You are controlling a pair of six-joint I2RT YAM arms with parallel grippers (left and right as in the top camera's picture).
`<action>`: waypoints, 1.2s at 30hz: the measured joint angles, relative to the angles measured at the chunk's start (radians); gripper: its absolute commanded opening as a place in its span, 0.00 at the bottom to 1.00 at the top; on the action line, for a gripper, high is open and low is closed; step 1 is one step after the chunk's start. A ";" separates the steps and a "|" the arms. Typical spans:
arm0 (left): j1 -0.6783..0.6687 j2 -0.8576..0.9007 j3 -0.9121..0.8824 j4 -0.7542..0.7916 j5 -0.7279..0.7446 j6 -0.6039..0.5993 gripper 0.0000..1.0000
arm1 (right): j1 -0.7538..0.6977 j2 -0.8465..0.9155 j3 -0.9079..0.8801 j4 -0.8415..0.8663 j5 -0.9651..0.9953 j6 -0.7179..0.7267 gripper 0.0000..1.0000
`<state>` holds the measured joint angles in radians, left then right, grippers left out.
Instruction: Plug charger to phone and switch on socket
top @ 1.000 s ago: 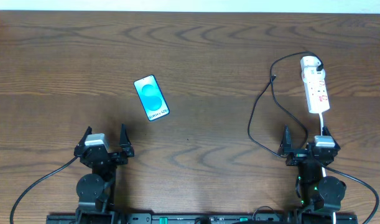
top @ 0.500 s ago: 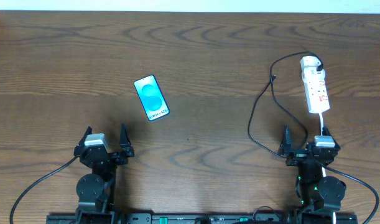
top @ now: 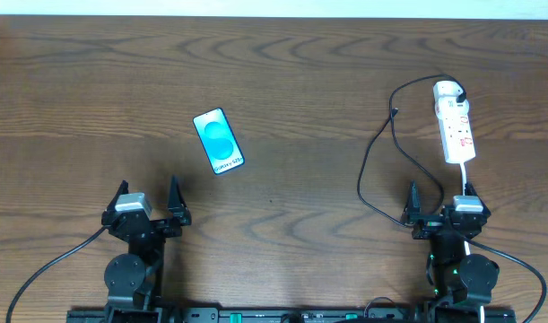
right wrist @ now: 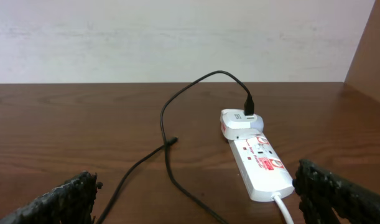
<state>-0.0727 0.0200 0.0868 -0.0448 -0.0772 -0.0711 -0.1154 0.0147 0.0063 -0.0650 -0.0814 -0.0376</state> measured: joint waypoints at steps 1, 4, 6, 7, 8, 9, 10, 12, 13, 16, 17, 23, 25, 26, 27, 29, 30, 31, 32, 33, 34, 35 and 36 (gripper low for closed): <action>0.000 0.000 0.000 0.000 0.000 0.000 0.92 | 0.000 0.000 0.000 0.000 0.000 0.000 0.99; 0.000 0.000 0.000 0.000 0.000 0.000 0.92 | 0.000 0.000 0.000 0.000 0.000 0.000 0.99; 0.000 0.001 0.000 0.033 0.000 -0.003 0.92 | 0.000 0.000 0.000 0.000 0.000 0.000 0.99; 0.000 0.001 0.001 0.048 0.000 -0.003 0.92 | 0.000 0.000 0.000 0.000 0.000 0.000 0.99; 0.000 0.002 0.011 0.052 0.000 -0.003 0.92 | 0.000 0.000 0.000 0.000 0.000 0.000 0.99; 0.000 0.003 0.029 0.050 0.000 -0.003 0.92 | 0.000 0.000 0.000 0.000 0.000 0.000 0.99; 0.000 0.012 0.062 0.046 0.000 -0.003 0.92 | 0.000 0.000 0.000 0.000 0.000 0.000 0.99; 0.000 0.065 0.106 0.040 -0.001 -0.003 0.92 | 0.000 0.001 0.000 0.000 0.000 0.000 0.99; 0.000 0.113 0.135 0.042 0.000 -0.003 0.92 | 0.000 0.000 0.000 0.000 0.000 0.000 0.99; 0.000 0.307 0.275 0.024 0.000 -0.003 0.92 | 0.000 0.000 0.000 0.000 0.001 0.000 0.99; 0.000 0.378 0.338 0.000 0.006 -0.003 0.92 | 0.000 0.000 0.000 0.000 0.000 0.000 0.99; -0.022 0.873 0.833 -0.265 0.077 -0.046 0.93 | 0.000 0.000 0.000 -0.002 0.000 0.000 0.99; -0.055 1.049 1.027 -0.371 0.083 -0.065 0.92 | 0.000 0.000 0.000 -0.001 0.000 0.000 0.99; -0.063 1.083 1.066 -0.424 0.083 -0.067 0.92 | 0.000 0.000 0.000 0.000 0.001 0.000 0.99; -0.074 1.130 1.106 -0.445 0.083 -0.068 0.92 | 0.000 0.000 0.000 0.000 0.000 0.000 0.99; -0.097 1.202 1.135 -0.454 0.087 -0.071 0.92 | 0.000 0.000 0.000 -0.001 0.000 0.000 0.99; -0.108 1.229 1.136 -0.468 0.088 -0.071 0.92 | 0.000 0.000 0.000 -0.001 0.000 0.000 0.99; -0.119 1.262 1.136 -0.482 0.094 -0.074 0.92 | 0.000 0.000 0.000 -0.001 0.000 0.000 0.99; -0.125 1.283 1.136 -0.483 0.095 -0.075 0.92 | 0.000 0.000 0.000 -0.001 0.000 0.000 0.99; -0.128 1.292 1.136 -0.488 0.099 -0.076 0.92 | 0.000 0.000 0.000 -0.001 0.000 0.000 0.99; -0.128 1.297 1.136 -0.499 0.106 -0.079 0.92 | 0.000 0.000 0.000 -0.001 0.000 0.000 0.99; -0.131 1.300 1.136 -0.516 0.125 -0.082 0.92 | 0.000 0.000 0.000 -0.001 0.000 0.000 0.99; -0.132 1.301 1.136 -0.523 0.133 -0.082 0.92 | 0.000 0.000 0.000 -0.001 0.000 0.000 0.99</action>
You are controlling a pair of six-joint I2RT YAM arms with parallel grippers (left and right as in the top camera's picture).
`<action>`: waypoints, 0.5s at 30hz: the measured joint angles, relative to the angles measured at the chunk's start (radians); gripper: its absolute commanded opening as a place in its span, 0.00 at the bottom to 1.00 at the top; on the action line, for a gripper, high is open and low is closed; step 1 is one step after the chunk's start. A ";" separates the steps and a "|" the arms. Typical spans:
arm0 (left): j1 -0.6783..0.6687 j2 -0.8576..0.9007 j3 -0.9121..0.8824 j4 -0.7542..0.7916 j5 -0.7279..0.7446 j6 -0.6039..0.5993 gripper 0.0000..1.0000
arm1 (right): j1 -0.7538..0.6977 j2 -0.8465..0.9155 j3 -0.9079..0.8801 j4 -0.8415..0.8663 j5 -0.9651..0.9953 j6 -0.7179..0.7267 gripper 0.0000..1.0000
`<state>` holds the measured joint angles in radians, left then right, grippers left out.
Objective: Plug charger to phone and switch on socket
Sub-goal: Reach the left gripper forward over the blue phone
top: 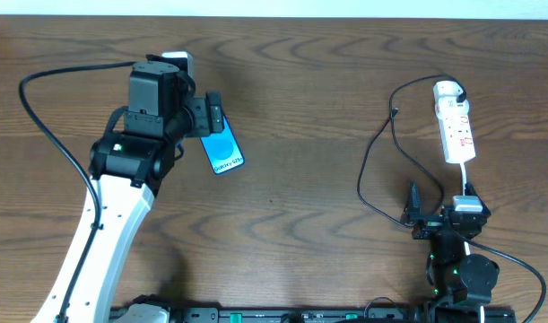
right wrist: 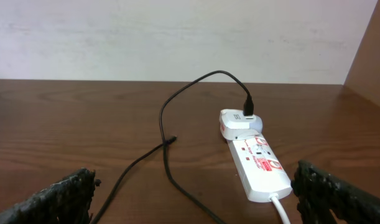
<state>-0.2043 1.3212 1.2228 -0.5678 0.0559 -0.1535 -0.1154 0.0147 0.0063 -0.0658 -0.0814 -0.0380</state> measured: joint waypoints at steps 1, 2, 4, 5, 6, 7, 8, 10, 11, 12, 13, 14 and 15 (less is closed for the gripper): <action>0.000 0.003 0.000 -0.016 0.012 0.000 0.92 | 0.000 0.000 0.000 0.000 0.000 0.000 0.99; -0.001 0.010 0.000 -0.022 0.021 0.000 0.92 | 0.000 0.000 0.000 0.000 0.000 0.000 0.99; -0.001 0.013 0.000 -0.035 0.025 -0.011 0.92 | 0.000 0.000 0.000 0.000 0.000 0.000 0.99; -0.001 0.013 0.000 -0.047 0.026 -0.034 0.92 | 0.000 0.000 0.000 0.000 0.000 0.000 0.99; -0.001 0.013 0.000 -0.061 0.026 -0.052 0.92 | 0.000 0.000 0.000 0.000 0.000 0.000 0.99; -0.001 0.013 0.002 -0.078 0.027 -0.061 0.92 | 0.000 0.000 0.000 0.000 0.000 0.000 0.99; -0.001 0.013 0.003 -0.088 0.025 -0.068 0.92 | 0.000 0.000 0.000 0.000 0.000 0.000 0.99; -0.001 0.013 0.027 -0.122 0.007 -0.096 0.92 | 0.000 0.000 0.000 0.000 0.000 0.000 0.99; -0.001 0.014 0.058 -0.142 -0.014 -0.110 0.92 | 0.000 0.000 0.000 0.000 0.000 0.000 0.99; -0.001 0.014 0.079 -0.146 -0.024 -0.116 0.92 | 0.000 0.000 0.000 0.000 0.000 0.000 0.99; -0.001 0.014 0.097 -0.151 -0.034 -0.124 0.92 | 0.000 0.000 0.000 0.000 0.000 0.000 0.99; -0.001 0.016 0.122 -0.161 -0.043 -0.134 0.92 | 0.000 0.000 0.000 0.000 0.000 0.000 0.99; -0.001 0.017 0.149 -0.169 -0.056 -0.142 0.92 | 0.000 0.000 0.000 0.000 0.000 0.000 0.99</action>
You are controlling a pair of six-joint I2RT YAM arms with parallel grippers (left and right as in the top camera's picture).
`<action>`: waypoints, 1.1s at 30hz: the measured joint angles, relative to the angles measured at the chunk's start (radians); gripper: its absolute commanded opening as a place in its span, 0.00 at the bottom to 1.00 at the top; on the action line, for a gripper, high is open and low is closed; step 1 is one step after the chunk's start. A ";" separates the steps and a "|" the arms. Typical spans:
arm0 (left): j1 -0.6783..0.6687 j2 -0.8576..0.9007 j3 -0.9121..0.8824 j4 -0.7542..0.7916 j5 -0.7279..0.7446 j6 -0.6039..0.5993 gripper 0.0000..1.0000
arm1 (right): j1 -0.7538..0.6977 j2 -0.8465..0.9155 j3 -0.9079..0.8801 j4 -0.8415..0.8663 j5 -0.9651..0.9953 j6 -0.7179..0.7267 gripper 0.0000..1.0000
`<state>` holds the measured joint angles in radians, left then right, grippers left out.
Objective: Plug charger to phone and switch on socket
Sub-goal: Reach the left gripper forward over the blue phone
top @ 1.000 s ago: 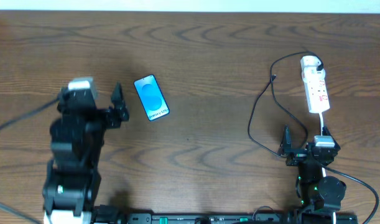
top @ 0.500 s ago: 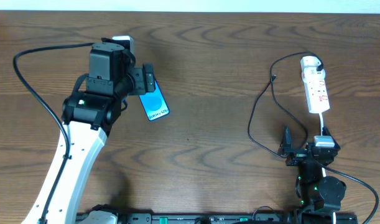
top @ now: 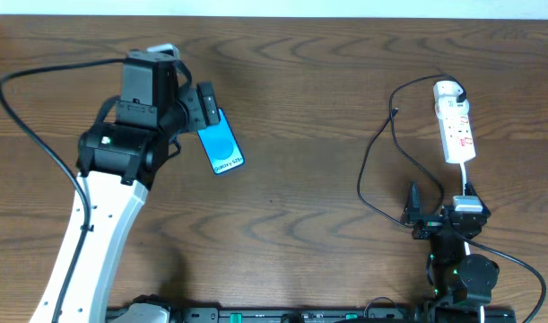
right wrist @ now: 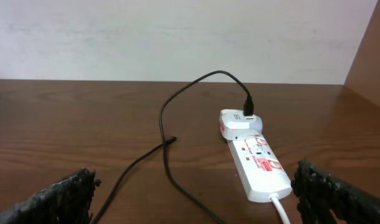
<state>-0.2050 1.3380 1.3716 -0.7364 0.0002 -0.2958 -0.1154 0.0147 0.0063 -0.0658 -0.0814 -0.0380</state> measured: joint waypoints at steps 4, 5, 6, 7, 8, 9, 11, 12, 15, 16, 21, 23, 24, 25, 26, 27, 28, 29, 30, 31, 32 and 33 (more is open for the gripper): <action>0.000 0.059 0.064 -0.019 -0.024 -0.036 0.92 | 0.000 0.000 0.000 0.000 0.000 0.000 0.99; 0.000 0.090 0.072 -0.024 -0.026 -0.045 0.92 | 0.000 0.000 0.000 0.000 0.000 0.000 0.99; 0.000 0.146 0.078 -0.034 -0.029 -0.049 0.92 | 0.000 0.000 0.000 0.000 0.000 0.000 0.99; 0.000 0.174 0.079 -0.047 -0.030 -0.053 0.92 | 0.000 0.000 0.000 0.000 0.000 0.000 0.99; 0.000 0.232 0.079 -0.073 -0.029 -0.069 0.92 | 0.000 0.000 0.000 0.000 0.000 0.000 0.99; 0.000 0.275 0.079 -0.080 -0.029 -0.082 0.92 | 0.000 0.000 0.000 0.000 0.000 0.000 0.99; 0.000 0.339 0.079 -0.085 -0.030 -0.124 0.92 | 0.000 0.000 0.000 0.000 0.000 0.000 0.99; 0.000 0.364 0.079 -0.076 -0.030 -0.144 0.92 | 0.000 0.000 0.000 0.000 0.000 0.000 0.99; 0.000 0.437 0.079 -0.065 -0.031 -0.183 0.92 | 0.000 0.000 0.000 0.000 0.000 0.000 0.99; 0.000 0.449 0.079 -0.066 -0.033 -0.201 0.92 | 0.000 0.000 0.000 0.000 0.000 0.000 0.99; -0.001 0.513 0.079 -0.042 -0.037 -0.269 0.98 | 0.000 0.000 0.000 0.000 0.000 0.000 0.99; -0.001 0.534 0.079 -0.040 -0.037 -0.278 0.98 | 0.000 0.000 0.000 0.000 0.000 0.000 0.99; -0.001 0.549 0.079 -0.029 -0.037 -0.281 0.98 | 0.000 0.000 0.000 0.000 0.000 0.000 0.99; -0.001 0.559 0.079 -0.021 -0.037 -0.282 0.98 | 0.000 0.000 0.000 0.000 0.000 0.000 0.99; -0.001 0.573 0.079 -0.011 -0.037 -0.282 0.98 | 0.000 0.000 0.000 0.000 0.000 0.000 0.99; -0.001 0.603 0.079 0.001 -0.037 -0.284 0.98 | 0.000 0.000 0.000 0.000 0.000 0.000 0.99; -0.001 0.618 0.079 0.004 -0.037 -0.284 0.98 | 0.000 0.000 0.000 0.000 0.000 0.000 0.99; -0.001 0.638 0.079 0.014 -0.037 -0.283 0.98 | 0.000 0.000 0.000 0.000 0.000 0.000 0.99; -0.001 0.658 0.079 0.022 -0.037 -0.283 0.98 | 0.000 0.000 0.000 0.000 0.000 0.000 0.99; -0.001 0.670 0.079 0.027 -0.037 -0.283 0.98 | 0.000 0.000 0.000 0.000 0.000 0.000 0.99; -0.001 0.695 0.079 0.038 -0.037 -0.283 0.98 | 0.000 0.000 0.000 0.000 0.000 0.000 0.99; -0.001 0.704 0.079 0.039 -0.037 -0.283 0.98 | 0.000 0.000 0.000 0.000 0.000 0.000 0.99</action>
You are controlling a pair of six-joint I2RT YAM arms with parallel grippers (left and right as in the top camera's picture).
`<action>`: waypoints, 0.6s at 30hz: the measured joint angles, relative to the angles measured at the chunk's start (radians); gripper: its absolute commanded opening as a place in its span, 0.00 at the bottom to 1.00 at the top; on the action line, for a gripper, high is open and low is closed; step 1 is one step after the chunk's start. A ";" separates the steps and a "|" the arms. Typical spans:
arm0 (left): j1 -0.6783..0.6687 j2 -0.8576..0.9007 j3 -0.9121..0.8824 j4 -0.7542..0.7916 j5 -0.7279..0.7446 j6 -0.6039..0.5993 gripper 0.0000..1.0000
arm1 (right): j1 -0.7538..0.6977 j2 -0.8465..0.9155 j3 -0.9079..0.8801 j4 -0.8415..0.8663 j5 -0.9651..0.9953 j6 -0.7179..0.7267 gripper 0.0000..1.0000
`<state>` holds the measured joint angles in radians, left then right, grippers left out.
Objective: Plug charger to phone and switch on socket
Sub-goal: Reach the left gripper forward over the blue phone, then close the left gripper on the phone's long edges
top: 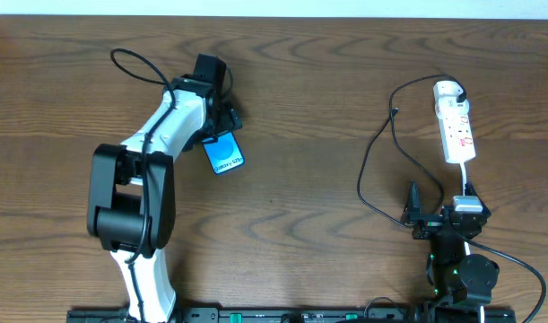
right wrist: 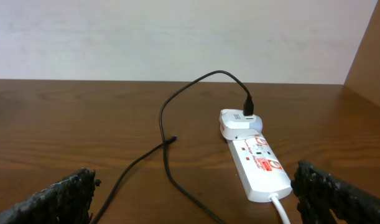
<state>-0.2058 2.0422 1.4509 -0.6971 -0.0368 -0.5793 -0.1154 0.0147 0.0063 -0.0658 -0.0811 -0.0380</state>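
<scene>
A phone with a blue screen [top: 225, 155] lies left of the table's middle. My left gripper [top: 223, 123] is down over the phone's far end, covering it; the overhead view does not show how its jaws stand. At the far right lies a white power strip [top: 456, 126] [right wrist: 259, 165] with a white charger [top: 447, 90] [right wrist: 238, 123] plugged into its far end. The charger's black cable [top: 372, 170] [right wrist: 165, 124] loops over the table, its free plug [top: 395, 112] [right wrist: 172, 140] lying loose. My right gripper [top: 438, 196] [right wrist: 193, 193] rests open near the front edge, short of the strip.
The strip's white mains lead [top: 465, 175] [right wrist: 284, 208] runs toward the front edge beside my right gripper. A wooden side wall [right wrist: 370, 56] rises at the right of the table. My left arm [top: 134, 197] stretches from the front edge up to the phone.
My left arm has changed pose: its wrist now sits farther back and right, with the gripper over the phone's far end rather than beside its left edge. Phone, cable and right gripper are unmoved.
Both grippers first rested open at the front edge, the phone lying alone. Then my left arm stood reached out with its gripper at the phone's far left side, and stayed near there. Now the gripper sits over the phone's far end. The right arm stayed parked.
</scene>
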 measured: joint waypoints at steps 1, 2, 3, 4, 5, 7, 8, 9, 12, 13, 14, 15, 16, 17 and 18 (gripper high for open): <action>0.000 0.003 0.000 0.006 0.000 0.000 0.98 | 0.000 0.000 0.000 0.000 0.000 0.000 0.99; 0.000 0.003 0.000 0.010 0.000 0.000 0.98 | 0.000 0.000 0.000 0.000 0.000 0.000 0.99; -0.001 0.003 0.000 0.010 0.000 0.003 0.98 | 0.000 0.000 0.000 0.000 0.000 0.000 0.99; -0.003 0.003 0.000 0.010 0.000 0.008 0.98 | 0.000 0.000 0.000 0.000 0.000 0.000 0.99; -0.005 0.004 0.000 0.011 0.000 0.008 0.98 | 0.000 0.000 0.000 0.000 0.000 0.000 0.99; -0.018 0.010 0.000 0.012 0.000 0.011 0.98 | 0.000 0.000 0.000 0.000 0.000 0.000 0.99; -0.027 0.014 0.000 0.013 0.000 0.011 0.98 | 0.000 0.000 0.000 0.000 0.000 0.000 0.99; -0.037 0.025 0.000 0.014 0.000 0.011 0.98 | 0.000 0.000 0.000 0.000 0.000 0.000 0.99; -0.052 0.048 0.000 0.014 0.000 0.011 0.98 | 0.000 0.000 0.000 0.000 0.000 0.000 0.99; -0.051 0.048 0.000 0.014 0.000 0.007 0.98 | 0.000 0.000 0.000 0.000 0.000 0.000 0.99; -0.051 0.048 0.000 0.014 -0.001 0.006 0.98 | 0.000 0.000 0.000 0.000 0.000 0.000 0.99; -0.051 0.048 0.000 0.014 -0.003 0.003 0.98 | 0.000 0.000 0.000 0.000 0.000 0.000 0.99; -0.051 0.048 0.000 0.014 -0.004 0.002 0.98 | 0.000 0.000 0.000 0.000 0.000 0.000 0.99; -0.051 0.048 0.000 0.014 -0.004 0.001 0.98 | 0.000 0.000 0.000 0.000 0.000 0.000 0.99; -0.051 0.048 0.000 0.014 -0.004 0.000 0.98 | 0.000 0.000 0.000 0.000 0.000 0.000 0.99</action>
<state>-0.2569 2.0907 1.4509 -0.6834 -0.0406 -0.5797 -0.1154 0.0147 0.0063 -0.0658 -0.0814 -0.0380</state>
